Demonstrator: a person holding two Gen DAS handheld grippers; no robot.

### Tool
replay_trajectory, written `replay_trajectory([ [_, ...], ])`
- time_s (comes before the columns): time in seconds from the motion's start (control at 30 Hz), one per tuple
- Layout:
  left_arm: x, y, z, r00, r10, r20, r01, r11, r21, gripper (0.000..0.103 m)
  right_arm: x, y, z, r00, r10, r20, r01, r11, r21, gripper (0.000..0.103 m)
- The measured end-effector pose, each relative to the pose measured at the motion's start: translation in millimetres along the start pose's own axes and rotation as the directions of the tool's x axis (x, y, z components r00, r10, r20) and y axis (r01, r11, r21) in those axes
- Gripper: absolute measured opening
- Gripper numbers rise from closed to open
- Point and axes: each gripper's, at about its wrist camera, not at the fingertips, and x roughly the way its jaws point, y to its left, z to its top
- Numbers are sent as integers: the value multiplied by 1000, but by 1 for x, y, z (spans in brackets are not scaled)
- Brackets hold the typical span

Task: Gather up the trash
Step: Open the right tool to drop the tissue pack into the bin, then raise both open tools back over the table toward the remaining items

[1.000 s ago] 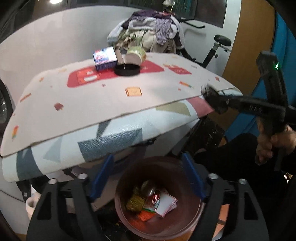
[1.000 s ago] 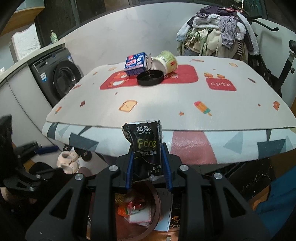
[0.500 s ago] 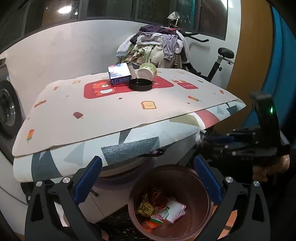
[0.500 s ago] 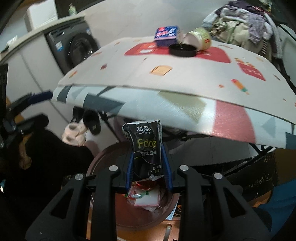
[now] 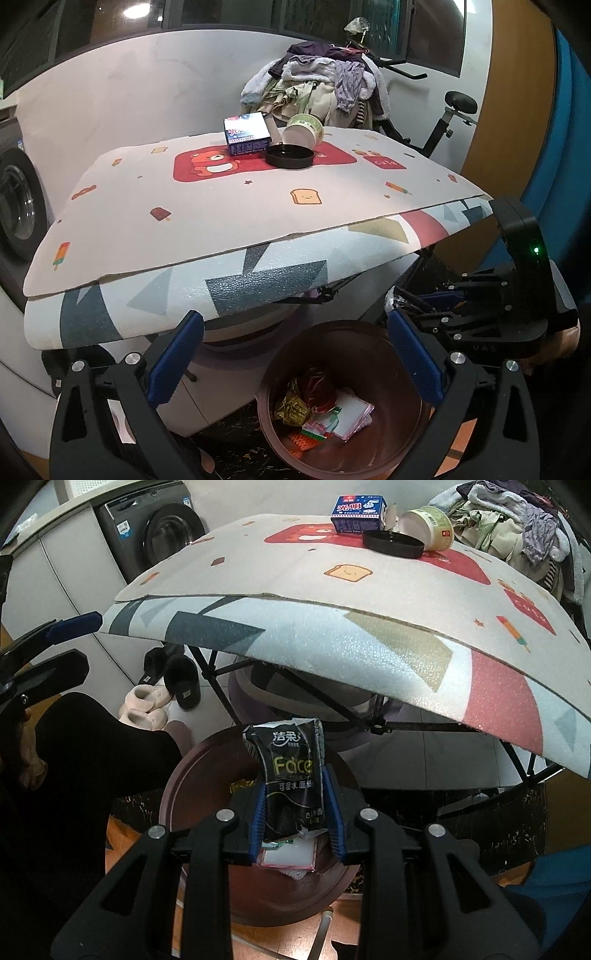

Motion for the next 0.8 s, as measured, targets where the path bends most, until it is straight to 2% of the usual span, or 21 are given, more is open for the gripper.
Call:
replay_trajectory([
  [0.2, 2, 1, 0, 1000, 2, -6, -2, 1000, -9, 97, -1, 2, -1, 1000, -2, -2, 2, 1000, -11, 33],
  [0.3, 3, 1, 0, 1000, 5, -8, -5, 1000, -7, 97, -1, 0, 0, 1000, 4, -2, -4, 1000, -5, 42],
  [0.37, 4, 1, 0, 1000, 11, -12, -11, 1000, -6, 97, -2, 0, 1, 1000, 1, 4, -1, 1000, -2, 63],
  [0.47, 5, 2, -1, 1000, 16, -16, -16, 1000, -8, 97, -3, -1, 1, 1000, -10, 11, 10, 1000, 6, 83],
  [0.53, 6, 2, -1, 1000, 17, -18, -18, 1000, -10, 97, -3, -2, 2, 1000, -19, 11, 19, 1000, 11, 92],
  [0.8, 7, 3, -1, 999, 38, -26, -39, 999, -15, 97, -5, -9, 3, 997, -76, 20, 75, 996, 41, 97],
])
